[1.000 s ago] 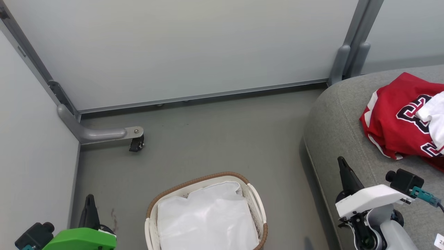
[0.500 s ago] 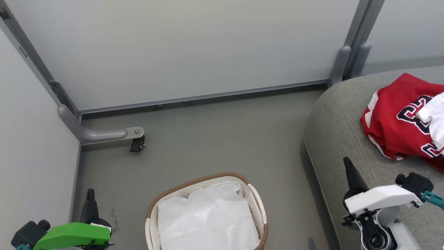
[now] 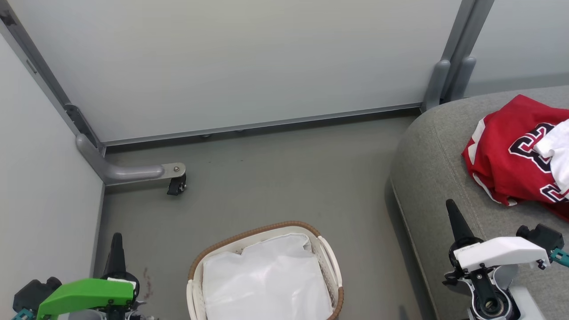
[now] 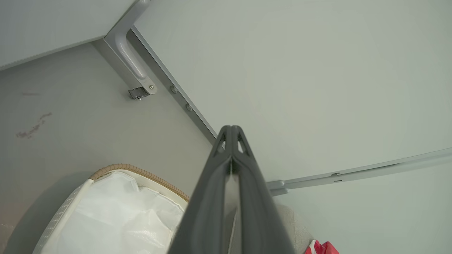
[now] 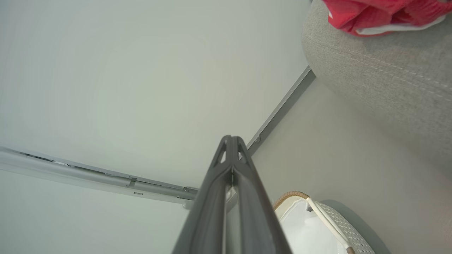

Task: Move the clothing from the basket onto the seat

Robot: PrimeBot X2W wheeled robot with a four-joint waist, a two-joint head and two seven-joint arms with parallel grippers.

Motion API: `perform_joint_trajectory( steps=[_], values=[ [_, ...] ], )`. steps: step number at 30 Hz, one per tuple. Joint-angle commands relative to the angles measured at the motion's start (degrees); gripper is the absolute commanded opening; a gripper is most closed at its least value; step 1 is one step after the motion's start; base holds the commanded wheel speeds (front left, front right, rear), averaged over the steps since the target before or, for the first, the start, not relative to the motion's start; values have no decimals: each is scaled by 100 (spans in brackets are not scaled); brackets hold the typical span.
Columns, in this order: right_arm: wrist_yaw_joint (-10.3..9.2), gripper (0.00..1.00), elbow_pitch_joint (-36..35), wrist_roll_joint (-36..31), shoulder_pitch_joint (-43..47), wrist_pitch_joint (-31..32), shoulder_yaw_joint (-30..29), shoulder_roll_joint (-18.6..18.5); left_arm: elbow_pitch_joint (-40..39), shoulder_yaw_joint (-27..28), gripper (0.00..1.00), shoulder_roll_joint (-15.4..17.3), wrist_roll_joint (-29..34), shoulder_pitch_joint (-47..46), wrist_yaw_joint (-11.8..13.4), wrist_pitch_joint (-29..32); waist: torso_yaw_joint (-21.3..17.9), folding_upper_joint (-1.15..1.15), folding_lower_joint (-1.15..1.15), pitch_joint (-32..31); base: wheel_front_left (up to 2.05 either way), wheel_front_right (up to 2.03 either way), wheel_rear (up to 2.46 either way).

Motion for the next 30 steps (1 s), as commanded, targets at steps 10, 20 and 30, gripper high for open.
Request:
perform_joint_trajectory(
  steps=[10, 20, 30],
  values=[
    [-4, 0, -172, 715, 75, 188, -138, -33, -126, 32, 0, 48, -702, -196, -39, 177, 11, 0, 0, -13, 0, 0, 0],
    [-5, 0, -252, 1225, 124, 330, -226, -37, -174, 39, 0, 51, -1200, -229, -47, 310, 21, 0, 0, -25, 0, 0, 0],
    [-5, 0, -317, 1697, 177, 451, -301, -40, -219, 45, 0, 53, -1658, -273, -61, 435, 30, 0, 0, -36, 0, 0, 0]
  ],
)
